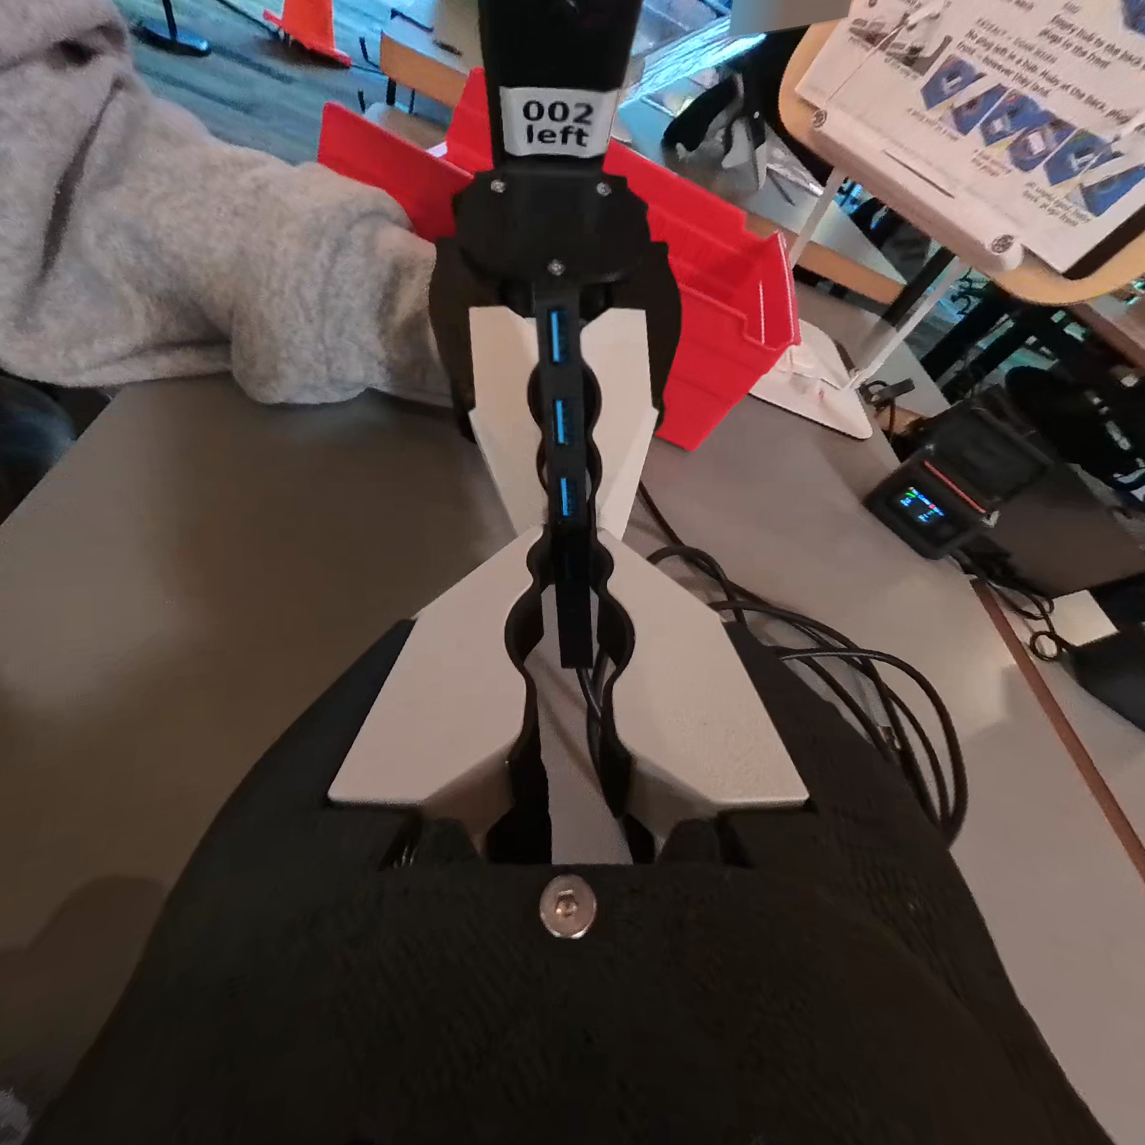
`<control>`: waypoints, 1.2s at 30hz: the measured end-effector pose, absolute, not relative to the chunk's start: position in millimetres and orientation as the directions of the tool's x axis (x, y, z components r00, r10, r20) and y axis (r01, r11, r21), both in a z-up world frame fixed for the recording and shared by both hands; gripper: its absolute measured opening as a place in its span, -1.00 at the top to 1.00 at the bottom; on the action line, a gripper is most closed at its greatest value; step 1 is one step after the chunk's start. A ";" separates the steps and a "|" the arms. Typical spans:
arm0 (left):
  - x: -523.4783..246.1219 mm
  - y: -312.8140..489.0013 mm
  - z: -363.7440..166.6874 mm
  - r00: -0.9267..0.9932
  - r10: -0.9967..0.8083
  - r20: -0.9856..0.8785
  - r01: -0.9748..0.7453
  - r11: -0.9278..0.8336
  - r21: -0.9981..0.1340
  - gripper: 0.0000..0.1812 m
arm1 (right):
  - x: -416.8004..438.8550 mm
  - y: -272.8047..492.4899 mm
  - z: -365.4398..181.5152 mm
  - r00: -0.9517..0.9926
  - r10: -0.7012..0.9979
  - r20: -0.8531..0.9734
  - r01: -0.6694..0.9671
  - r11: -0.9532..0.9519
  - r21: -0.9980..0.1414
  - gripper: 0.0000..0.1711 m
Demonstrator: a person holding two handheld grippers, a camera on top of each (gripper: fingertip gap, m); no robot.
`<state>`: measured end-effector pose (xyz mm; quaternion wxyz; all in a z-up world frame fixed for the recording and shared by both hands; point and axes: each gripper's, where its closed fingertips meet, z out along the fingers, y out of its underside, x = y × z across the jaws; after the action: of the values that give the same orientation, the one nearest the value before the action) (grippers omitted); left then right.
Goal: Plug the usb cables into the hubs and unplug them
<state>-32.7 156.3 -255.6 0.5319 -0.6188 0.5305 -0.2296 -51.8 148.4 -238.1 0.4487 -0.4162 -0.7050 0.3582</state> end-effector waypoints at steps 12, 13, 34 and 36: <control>-48.2 160.1 -229.8 0.390 -0.894 -0.220 -0.259 0.123 -0.958 0.91 | -49.3 167.3 -232.9 -0.144 0.947 0.286 0.254 0.315 -0.914 0.69; -48.6 159.0 -230.7 0.382 -0.896 -0.228 -0.266 0.129 -0.955 0.91 | -49.5 166.3 -232.9 -0.149 0.946 0.289 0.252 0.319 -0.914 0.79; -43.0 139.7 -262.9 0.229 -0.956 -0.183 -0.395 0.081 -0.915 0.80 | -35.1 154.8 -274.3 -0.281 0.904 0.321 0.488 0.423 -0.764 0.90; -44.1 143.4 -262.5 0.253 -0.947 -0.200 -0.400 0.086 -0.912 0.89 | -34.7 153.5 -275.7 -0.288 0.907 0.308 0.492 0.416 -0.765 0.90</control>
<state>-44.1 143.4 -262.5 0.4955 -0.6170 0.5456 -0.2758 -34.7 153.5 -275.7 0.3750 -0.4643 -0.7532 0.2767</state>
